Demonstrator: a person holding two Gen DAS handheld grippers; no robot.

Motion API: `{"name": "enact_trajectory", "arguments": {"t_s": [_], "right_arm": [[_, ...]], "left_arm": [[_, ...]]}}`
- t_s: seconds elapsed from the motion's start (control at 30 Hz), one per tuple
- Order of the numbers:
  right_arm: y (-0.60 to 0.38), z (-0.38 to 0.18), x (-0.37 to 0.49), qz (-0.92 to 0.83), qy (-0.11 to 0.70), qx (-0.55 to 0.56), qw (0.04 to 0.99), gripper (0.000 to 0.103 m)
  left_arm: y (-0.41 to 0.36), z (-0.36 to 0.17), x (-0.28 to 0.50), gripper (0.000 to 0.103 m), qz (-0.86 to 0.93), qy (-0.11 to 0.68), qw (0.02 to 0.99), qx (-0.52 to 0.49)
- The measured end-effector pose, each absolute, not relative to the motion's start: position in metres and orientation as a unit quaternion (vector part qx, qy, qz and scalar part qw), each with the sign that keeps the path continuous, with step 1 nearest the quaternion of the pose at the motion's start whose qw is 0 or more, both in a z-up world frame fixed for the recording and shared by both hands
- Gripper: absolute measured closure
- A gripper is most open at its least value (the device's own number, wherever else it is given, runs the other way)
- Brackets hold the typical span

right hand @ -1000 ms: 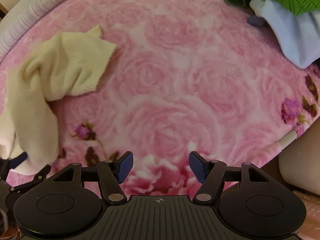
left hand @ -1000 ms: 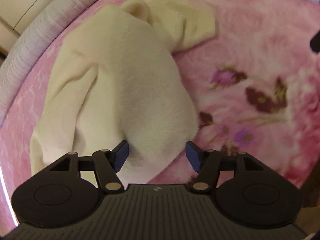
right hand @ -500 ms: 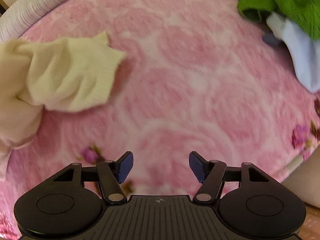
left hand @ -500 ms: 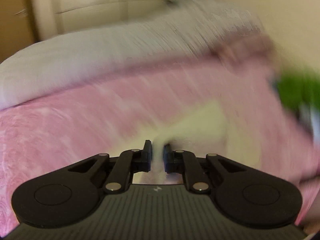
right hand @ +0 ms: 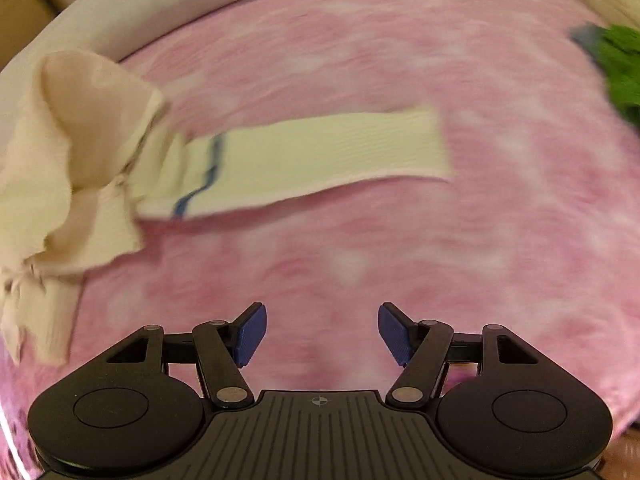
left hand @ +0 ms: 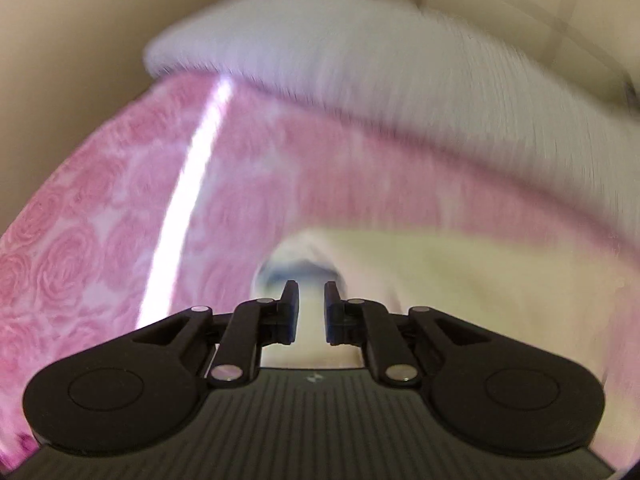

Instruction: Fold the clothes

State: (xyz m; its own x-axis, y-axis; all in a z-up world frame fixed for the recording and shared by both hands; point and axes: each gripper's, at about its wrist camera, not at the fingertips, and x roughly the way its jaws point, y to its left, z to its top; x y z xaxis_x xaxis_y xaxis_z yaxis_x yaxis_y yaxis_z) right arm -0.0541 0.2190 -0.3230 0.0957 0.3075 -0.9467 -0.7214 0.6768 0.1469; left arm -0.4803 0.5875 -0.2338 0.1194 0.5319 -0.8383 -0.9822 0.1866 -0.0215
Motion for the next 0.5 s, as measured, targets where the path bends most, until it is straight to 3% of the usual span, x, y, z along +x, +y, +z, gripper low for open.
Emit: {"name": "enact_trajectory", "arguments": {"t_s": [0.1,0.2,0.27,0.4,0.5], "right_arm": [[0.253,-0.332,-0.078,0.384,0.552,-0.213,0.709,0.037],[0.282,-0.339,-0.089,0.399,0.532,-0.240,0.707,0.037],[0.299,-0.344,-0.087,0.399,0.525,-0.252,0.709,0.037],[0.317,-0.348,-0.077,0.393,0.513,-0.264,0.716,0.037],[0.324,-0.354,-0.065,0.381,0.512,-0.270,0.721,0.037]], "left_arm": [[0.548,-0.270,-0.472,0.093,0.486,0.428,0.710,-0.278],[0.507,-0.302,-0.436,0.077,0.410,0.467,0.745,-0.244],[0.487,-0.316,-0.411,0.074,0.368,0.484,0.772,-0.188],[0.459,-0.342,-0.356,0.061,0.318,0.511,0.799,0.011],[0.453,-0.367,-0.331,0.058,0.284,0.520,0.796,0.124]]}}
